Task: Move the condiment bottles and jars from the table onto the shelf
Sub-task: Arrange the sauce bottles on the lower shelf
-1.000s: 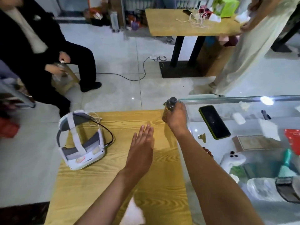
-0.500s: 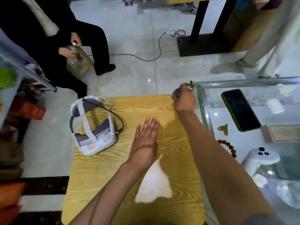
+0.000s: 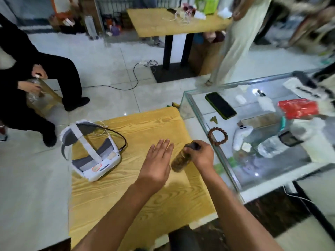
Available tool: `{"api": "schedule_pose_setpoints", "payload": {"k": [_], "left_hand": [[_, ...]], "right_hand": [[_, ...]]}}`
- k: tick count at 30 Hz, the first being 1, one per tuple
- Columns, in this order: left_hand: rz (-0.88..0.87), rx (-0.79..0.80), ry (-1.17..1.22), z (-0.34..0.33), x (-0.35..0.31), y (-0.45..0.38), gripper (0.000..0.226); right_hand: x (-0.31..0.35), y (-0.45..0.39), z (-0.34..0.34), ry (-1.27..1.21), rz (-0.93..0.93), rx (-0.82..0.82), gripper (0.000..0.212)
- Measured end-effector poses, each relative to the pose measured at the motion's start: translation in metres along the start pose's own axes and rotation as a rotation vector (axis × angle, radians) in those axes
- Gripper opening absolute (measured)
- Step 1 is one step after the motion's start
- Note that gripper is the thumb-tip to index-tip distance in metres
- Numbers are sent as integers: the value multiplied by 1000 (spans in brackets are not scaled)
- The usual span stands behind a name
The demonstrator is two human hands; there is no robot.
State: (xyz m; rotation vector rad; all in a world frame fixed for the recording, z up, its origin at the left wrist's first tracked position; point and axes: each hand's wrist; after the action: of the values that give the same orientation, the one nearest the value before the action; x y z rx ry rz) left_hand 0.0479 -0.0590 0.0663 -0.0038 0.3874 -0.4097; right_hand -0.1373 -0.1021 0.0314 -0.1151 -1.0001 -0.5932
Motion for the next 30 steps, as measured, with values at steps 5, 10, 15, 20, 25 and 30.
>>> {"api": "schedule_pose_setpoints", "payload": {"k": [5,10,15,20,25,30], "left_hand": [[-261,49,32,0,-63,32,67],[-526,67,73,-4,-159,58,68],[-813,0,78,3,-276,98,62],[-998,38,131,-19,-396,160,75],[-1115,117,270,-39,-529,241,93],[-1219,252,270,-64,-647,329,112]], "right_hand": [[-25,78,81,-172,-110,-207,33],[-56,157,175,-238,-101,-330,30],[-99,233,281,-271,-103,-519,31],[-158,315,397,-272,-135,-750,32],[-214,416,516,-320,-154,-1006,41],[-273,514,618,-381,-175,-1236,29]]}}
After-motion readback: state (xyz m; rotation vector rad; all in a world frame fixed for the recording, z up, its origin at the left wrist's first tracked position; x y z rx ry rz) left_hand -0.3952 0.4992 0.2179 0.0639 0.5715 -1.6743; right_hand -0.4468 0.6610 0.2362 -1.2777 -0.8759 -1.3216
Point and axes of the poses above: each hand's wrist, its own y-axis away from the middle knuckle, its own z-axis out of the back of the hand, x = y × z, and after that the axes turned 7 degrees about -x, right-handed
